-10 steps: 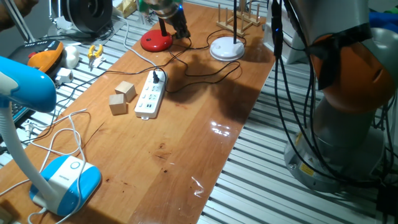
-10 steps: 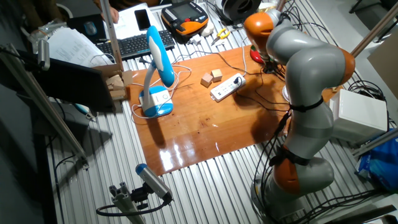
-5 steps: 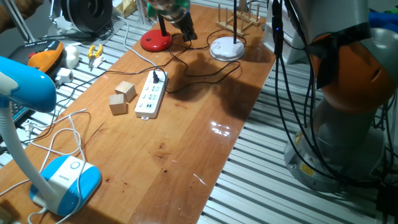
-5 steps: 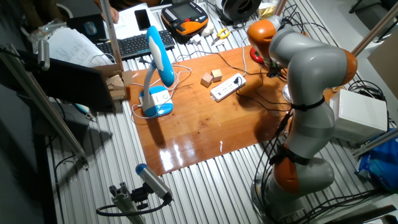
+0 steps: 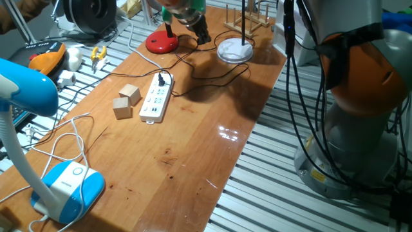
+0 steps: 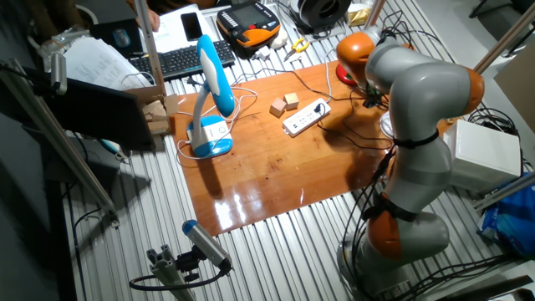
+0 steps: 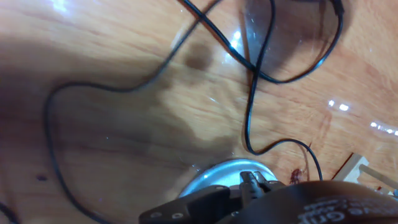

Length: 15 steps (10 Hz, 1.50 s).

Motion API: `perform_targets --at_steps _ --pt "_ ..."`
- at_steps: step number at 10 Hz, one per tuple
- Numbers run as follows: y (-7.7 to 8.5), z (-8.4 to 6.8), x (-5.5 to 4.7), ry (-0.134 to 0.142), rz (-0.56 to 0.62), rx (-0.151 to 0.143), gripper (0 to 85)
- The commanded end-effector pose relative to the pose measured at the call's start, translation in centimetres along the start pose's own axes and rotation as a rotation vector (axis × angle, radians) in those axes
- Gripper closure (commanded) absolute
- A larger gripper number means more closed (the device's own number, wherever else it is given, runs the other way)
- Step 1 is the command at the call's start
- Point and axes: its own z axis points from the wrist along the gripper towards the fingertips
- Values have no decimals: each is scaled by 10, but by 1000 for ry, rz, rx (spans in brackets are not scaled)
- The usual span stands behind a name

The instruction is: Plug in the power cord of the desk lamp, turn on the socket, and light up the desk lamp

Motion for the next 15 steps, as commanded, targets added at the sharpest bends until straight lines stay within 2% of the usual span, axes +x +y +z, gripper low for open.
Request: perform_targets --at_steps 1,3,5,9,12,15 --pt "-1 4 2 0 0 0 850" --pt "-2 12 3 -7 6 21 850" --pt "-4 18 5 -3 14 23 850" --pt "-6 26 14 17 22 11 850" --pt "-5 30 16 25 29 4 850" --pt "-6 41 17 18 33 14 850"
